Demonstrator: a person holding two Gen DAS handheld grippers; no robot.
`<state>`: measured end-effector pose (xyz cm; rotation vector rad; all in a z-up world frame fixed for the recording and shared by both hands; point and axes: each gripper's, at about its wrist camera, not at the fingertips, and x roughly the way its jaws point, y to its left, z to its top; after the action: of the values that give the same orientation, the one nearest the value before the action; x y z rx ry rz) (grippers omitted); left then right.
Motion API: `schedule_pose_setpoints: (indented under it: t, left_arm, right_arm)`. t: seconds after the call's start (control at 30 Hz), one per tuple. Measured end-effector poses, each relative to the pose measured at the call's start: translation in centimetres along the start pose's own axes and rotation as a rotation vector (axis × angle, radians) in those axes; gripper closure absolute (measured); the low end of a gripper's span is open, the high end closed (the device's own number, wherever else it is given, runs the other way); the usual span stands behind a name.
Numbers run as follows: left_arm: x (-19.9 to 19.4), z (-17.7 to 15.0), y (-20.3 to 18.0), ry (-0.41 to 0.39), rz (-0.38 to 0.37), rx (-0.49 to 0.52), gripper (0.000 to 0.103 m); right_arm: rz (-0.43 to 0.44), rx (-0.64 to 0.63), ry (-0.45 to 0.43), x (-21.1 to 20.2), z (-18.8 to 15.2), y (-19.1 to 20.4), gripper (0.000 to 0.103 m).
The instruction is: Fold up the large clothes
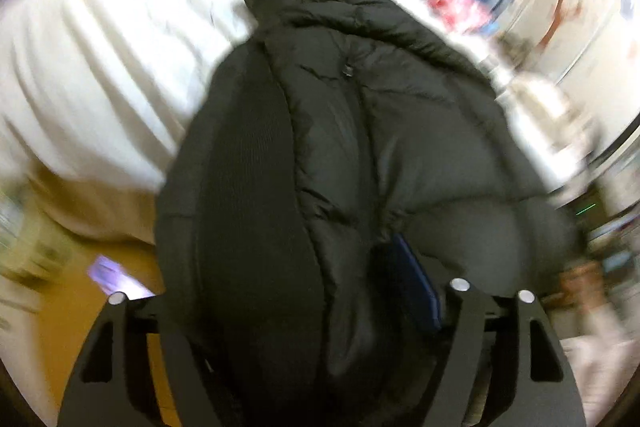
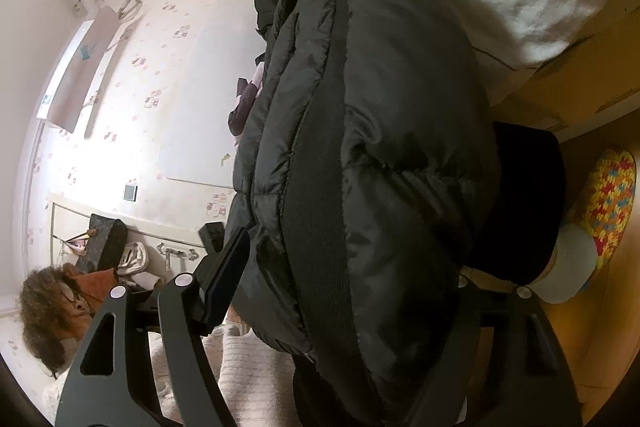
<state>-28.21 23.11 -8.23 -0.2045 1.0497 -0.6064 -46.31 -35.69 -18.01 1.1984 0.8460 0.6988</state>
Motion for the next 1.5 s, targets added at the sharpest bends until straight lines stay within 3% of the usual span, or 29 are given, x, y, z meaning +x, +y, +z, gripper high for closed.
schedule_pose_setpoints:
  t: [0.1, 0.23, 0.37, 0.67, 0.97, 1.3, 1.5]
  left_arm:
    - [-0.3, -0.3, 4.0, -0.005, -0.201, -0.165, 0.022]
    - [1.2, -1.6, 8.7, 0.015, -0.395, -0.351, 0.014]
    - [3.6, -3.2, 10.7, 0.06, -0.506, -0.458, 0.013]
    - [6.4, -3.0, 8.6, 0.098, -0.586, -0.403, 0.01]
    - [6.4, -2.2, 7.6, 0.035, -0.67, -0.35, 0.01]
    - [4.7, -1.6, 7.9, -0.056, -0.587, -0.333, 0.056]
    - [2.4, -1.3, 6.2, -0.083, -0.618, -0.261, 0.061]
  right_arm:
    - [0.026, 0.003, -0.007, -0.4, 0.0, 0.2, 0.028]
    - [0.042, 0.013, -0.006, -0.4, 0.1, 0.2, 0.024]
    - [0.036, 0.001, 0.0, -0.1, 0.2, 0.8, 0.024]
    - [-0.006, 0.012, 0.01, 0.1, 0.7, 1.4, 0.024]
    - [-0.057, 0.012, 0.036, 0.8, 1.2, 2.6, 0.023]
    - [-0.083, 0.003, 0.044, 2.0, 1.6, 4.0, 0.023]
    - [-0.037, -0.016, 0.019, 1.5, 1.4, 4.9, 0.023]
